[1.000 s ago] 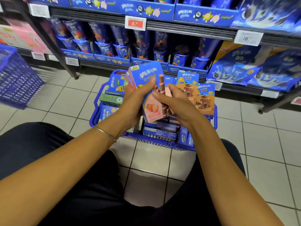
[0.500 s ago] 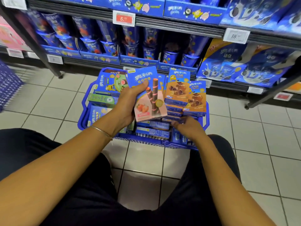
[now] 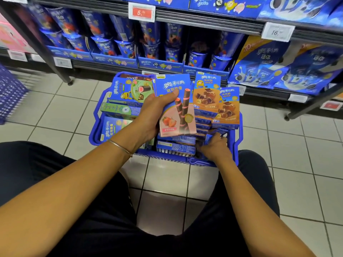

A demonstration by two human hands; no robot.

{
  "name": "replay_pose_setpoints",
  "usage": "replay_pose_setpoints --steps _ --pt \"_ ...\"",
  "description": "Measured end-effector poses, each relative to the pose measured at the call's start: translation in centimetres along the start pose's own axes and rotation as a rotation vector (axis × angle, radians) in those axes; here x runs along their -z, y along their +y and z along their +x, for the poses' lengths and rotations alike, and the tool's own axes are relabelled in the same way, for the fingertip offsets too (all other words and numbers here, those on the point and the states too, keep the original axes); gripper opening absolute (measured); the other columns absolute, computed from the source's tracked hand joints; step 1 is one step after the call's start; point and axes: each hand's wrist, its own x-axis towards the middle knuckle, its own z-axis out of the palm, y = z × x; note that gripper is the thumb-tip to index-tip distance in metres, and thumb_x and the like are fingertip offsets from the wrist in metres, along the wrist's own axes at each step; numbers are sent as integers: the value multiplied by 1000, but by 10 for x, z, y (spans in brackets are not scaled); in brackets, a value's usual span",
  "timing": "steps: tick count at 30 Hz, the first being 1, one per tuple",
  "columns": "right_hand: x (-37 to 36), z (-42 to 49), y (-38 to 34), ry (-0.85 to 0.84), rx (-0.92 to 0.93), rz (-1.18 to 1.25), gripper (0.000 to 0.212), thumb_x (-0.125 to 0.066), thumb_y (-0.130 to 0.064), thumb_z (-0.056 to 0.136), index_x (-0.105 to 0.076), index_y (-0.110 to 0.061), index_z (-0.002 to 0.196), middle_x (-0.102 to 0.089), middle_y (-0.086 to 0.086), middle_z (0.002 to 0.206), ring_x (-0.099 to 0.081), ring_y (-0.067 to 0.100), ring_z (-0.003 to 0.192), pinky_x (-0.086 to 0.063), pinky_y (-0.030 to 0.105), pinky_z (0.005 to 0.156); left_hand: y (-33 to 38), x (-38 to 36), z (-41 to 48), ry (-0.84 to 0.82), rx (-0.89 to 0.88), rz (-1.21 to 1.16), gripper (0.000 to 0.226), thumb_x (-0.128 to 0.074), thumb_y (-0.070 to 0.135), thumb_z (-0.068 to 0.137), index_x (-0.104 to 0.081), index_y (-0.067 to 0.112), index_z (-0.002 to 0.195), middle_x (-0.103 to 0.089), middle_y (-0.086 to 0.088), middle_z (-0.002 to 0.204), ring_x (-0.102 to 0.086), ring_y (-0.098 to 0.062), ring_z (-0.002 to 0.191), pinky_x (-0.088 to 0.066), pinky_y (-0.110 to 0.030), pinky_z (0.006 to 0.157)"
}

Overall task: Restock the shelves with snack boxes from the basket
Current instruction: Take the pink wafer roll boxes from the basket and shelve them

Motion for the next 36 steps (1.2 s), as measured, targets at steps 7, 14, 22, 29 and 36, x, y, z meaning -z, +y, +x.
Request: replay_pose_setpoints --steps 7,14,22,29,36 --pt "40 -34 -12 133 129 -29 74 -78 -41 83 -35 -22 141 -42 9 144 -56 33 124 -52 52 93 7 1 9 26 -97 20 52 -73 26 100 -61 -3 141 -70 -22 132 -70 -42 116 -55 -60 105" --pt "93 -59 -38 71 318 288 81 -92 -26 67 -36 -22 125 -56 5 126 -64 25 108 -58 51 87 11 5 14 68 -209 117 48 -74 22 99 -62 -2 138 -74 -21 126 -75 -40 109 -62 -48 88" --pt "153 -81 -56 -76 598 354 71 -93 -20 58 -57 -26 118 -70 3 112 -71 10 99 -61 34 79 16 15 18 128 -349 220 21 -83 22 92 -69 21 108 -83 -1 104 -80 -20 95 -63 -31 77" --pt "175 -83 -86 -214 797 424 68 -92 -16 62 -63 -13 123 -70 6 114 -69 23 106 -60 49 87 12 18 25 104 -393 321 27 -79 37 95 -72 20 115 -82 4 107 -79 -14 96 -61 -24 76" --pt "156 -59 -113 -71 717 832 67 -83 -6 70 -57 -6 131 -63 10 114 -71 33 101 -61 43 81 18 8 14 -71 -56 249 73 -59 63 99 -55 6 144 -78 -23 100 -74 -12 59 -56 -24 53"
